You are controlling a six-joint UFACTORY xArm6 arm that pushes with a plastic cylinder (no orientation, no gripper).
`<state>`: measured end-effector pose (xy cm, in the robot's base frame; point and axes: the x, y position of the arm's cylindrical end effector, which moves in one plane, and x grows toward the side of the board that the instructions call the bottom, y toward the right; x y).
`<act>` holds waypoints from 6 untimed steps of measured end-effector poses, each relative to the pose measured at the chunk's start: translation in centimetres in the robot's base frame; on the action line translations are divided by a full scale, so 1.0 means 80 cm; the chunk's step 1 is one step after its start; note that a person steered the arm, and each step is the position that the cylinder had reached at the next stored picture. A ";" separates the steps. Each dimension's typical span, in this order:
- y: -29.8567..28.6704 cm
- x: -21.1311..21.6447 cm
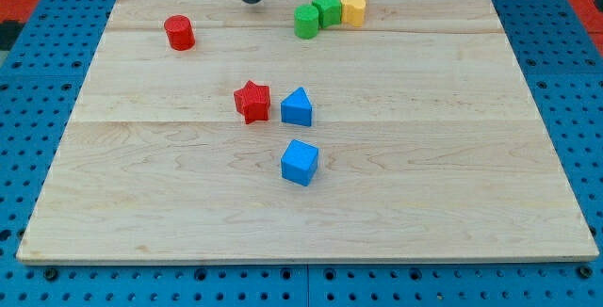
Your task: Push green star into green circle
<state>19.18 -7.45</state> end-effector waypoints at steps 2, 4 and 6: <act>0.051 0.001; 0.145 0.001; 0.146 0.005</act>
